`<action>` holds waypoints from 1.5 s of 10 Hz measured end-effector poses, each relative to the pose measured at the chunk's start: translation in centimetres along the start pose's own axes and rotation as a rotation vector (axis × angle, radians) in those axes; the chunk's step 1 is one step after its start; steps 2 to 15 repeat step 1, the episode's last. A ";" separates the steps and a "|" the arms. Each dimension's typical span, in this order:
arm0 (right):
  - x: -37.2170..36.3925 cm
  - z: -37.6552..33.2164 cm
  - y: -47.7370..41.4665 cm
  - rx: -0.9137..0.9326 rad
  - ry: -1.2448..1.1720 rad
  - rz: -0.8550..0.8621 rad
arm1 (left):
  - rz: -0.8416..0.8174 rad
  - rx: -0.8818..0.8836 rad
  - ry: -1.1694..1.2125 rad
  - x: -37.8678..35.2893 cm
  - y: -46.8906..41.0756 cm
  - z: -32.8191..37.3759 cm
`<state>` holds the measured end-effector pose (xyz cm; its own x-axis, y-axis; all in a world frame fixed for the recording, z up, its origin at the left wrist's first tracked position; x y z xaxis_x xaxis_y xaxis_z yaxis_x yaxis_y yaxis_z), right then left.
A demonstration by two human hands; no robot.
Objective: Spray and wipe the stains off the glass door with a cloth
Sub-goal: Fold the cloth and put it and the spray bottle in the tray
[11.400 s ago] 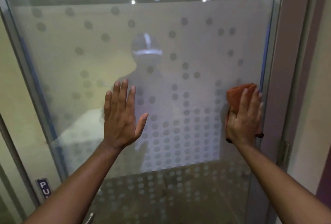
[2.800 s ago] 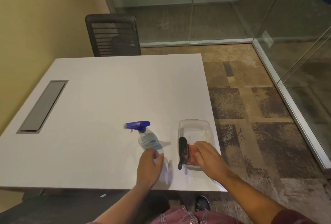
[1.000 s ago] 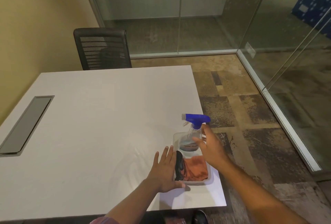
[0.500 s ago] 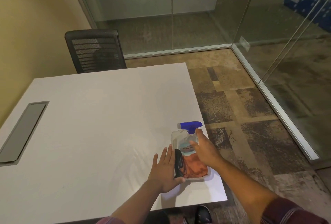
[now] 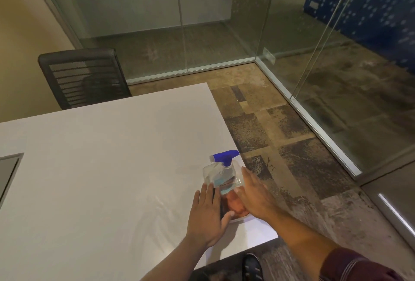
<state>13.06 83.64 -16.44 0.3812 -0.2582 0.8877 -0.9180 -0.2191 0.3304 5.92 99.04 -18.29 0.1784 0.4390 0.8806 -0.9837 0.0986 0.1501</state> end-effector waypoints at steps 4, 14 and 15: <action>0.1 1.3 1.1 -0.023 0.061 0.077 | 0.015 -0.049 0.045 0.0 -0.8 1.7; 0.1 1.3 1.1 -0.023 0.061 0.077 | 0.015 -0.049 0.045 0.0 -0.8 1.7; 0.1 1.3 1.1 -0.023 0.061 0.077 | 0.015 -0.049 0.045 0.0 -0.8 1.7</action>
Point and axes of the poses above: each hand's wrist, its own y-axis away from the middle knuckle, its own x-axis out of the back of the hand, z = x × y, the point moved 10 cm from there along -y, towards the middle knuckle, and after that the axes turned 6 degrees about y, right-handed, at the moved point
